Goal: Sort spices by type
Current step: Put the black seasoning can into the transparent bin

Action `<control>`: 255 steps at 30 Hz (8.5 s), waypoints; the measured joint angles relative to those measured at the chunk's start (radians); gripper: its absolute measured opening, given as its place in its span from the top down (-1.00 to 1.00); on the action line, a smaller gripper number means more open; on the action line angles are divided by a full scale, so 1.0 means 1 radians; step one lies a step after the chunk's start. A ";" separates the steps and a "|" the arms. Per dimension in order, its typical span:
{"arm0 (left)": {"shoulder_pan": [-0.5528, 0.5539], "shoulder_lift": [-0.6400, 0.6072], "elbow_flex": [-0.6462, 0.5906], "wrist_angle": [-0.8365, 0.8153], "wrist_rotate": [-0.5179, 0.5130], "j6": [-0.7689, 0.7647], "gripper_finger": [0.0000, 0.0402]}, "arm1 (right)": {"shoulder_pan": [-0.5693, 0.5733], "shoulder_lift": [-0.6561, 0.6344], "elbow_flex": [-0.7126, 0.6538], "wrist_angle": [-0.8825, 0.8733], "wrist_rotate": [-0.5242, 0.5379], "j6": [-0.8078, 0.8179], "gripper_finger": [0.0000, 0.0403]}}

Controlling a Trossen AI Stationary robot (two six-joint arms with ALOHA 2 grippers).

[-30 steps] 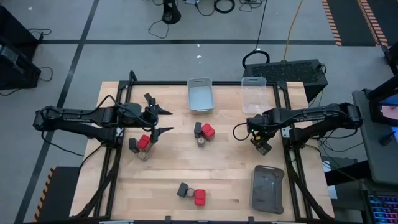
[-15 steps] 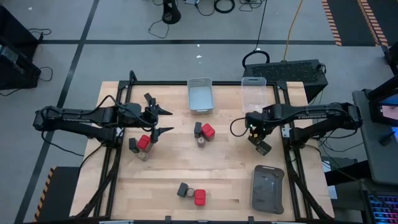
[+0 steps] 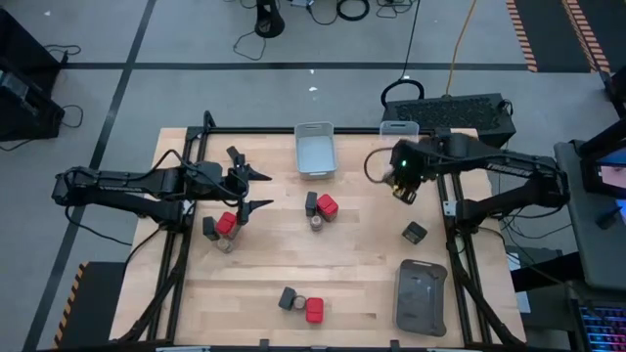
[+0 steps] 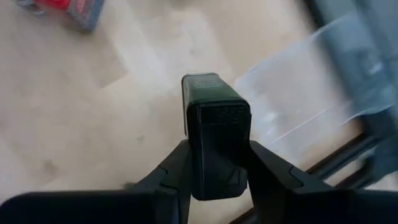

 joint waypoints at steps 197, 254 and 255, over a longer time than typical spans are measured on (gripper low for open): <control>-0.280 0.044 0.130 -0.548 -0.396 -0.458 -0.50 | 0.224 0.427 0.037 0.973 -0.255 -1.030 0.16; 0.068 -0.256 -0.312 0.119 -0.041 -0.085 -0.50 | 0.167 0.948 0.664 0.317 -0.290 -1.491 -0.11; 0.068 -0.256 -0.312 0.119 -0.041 -0.085 -0.50 | 0.169 0.948 0.664 0.317 -0.293 -1.495 -0.13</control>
